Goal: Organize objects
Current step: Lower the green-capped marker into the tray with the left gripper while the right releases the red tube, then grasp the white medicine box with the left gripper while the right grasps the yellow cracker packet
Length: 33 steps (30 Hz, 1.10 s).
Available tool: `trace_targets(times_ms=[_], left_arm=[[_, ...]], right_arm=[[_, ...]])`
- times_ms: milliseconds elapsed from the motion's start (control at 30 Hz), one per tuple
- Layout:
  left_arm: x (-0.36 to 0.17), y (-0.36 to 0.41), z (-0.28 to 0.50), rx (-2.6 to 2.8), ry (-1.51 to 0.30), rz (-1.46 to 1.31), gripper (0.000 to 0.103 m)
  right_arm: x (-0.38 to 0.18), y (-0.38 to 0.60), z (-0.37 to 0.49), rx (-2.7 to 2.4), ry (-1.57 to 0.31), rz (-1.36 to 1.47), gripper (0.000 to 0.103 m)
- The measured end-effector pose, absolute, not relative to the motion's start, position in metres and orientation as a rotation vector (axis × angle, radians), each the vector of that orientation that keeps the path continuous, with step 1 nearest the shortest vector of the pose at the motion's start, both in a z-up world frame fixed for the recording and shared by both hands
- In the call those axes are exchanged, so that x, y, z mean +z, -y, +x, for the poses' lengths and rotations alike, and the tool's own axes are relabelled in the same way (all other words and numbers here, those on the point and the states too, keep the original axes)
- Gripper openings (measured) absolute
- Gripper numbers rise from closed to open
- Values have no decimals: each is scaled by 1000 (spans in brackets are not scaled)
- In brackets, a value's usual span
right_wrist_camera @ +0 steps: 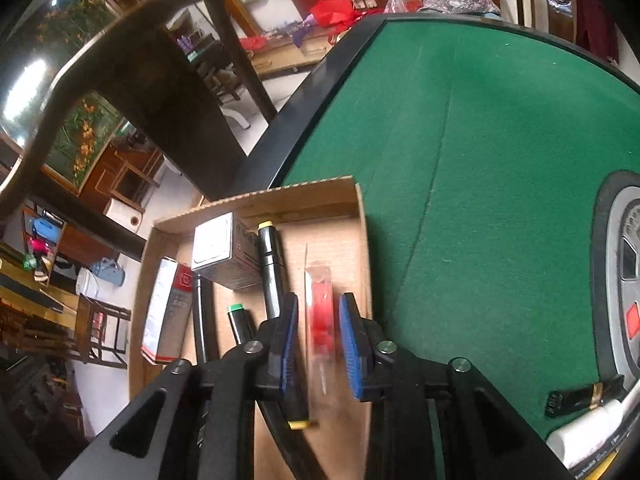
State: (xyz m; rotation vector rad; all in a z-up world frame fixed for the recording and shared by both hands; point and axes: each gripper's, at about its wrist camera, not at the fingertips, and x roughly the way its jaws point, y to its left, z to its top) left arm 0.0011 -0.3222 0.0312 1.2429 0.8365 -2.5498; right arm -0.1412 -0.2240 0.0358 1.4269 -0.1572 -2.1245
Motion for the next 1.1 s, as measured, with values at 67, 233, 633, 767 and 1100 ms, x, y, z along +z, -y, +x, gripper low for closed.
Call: trace_targets(times_ms=[67, 233, 633, 767, 1100], left_arm=[[33, 319, 4, -2549, -837, 1236, 22], [39, 312, 14, -2567, -828, 1232, 23], [89, 237, 70, -2806, -775, 1095, 40], [86, 195, 71, -2876, -777, 1161, 41], [60, 117, 41, -2959, -536, 1403, 54]], right_arm=[[39, 215, -137, -2112, 178, 1422, 27], [47, 180, -116, -2071, 272, 1392, 28], [58, 53, -49, -2073, 325, 1251, 44], [42, 12, -50, -2101, 360, 1298, 47], [41, -55, -59, -2131, 549, 1322, 47]])
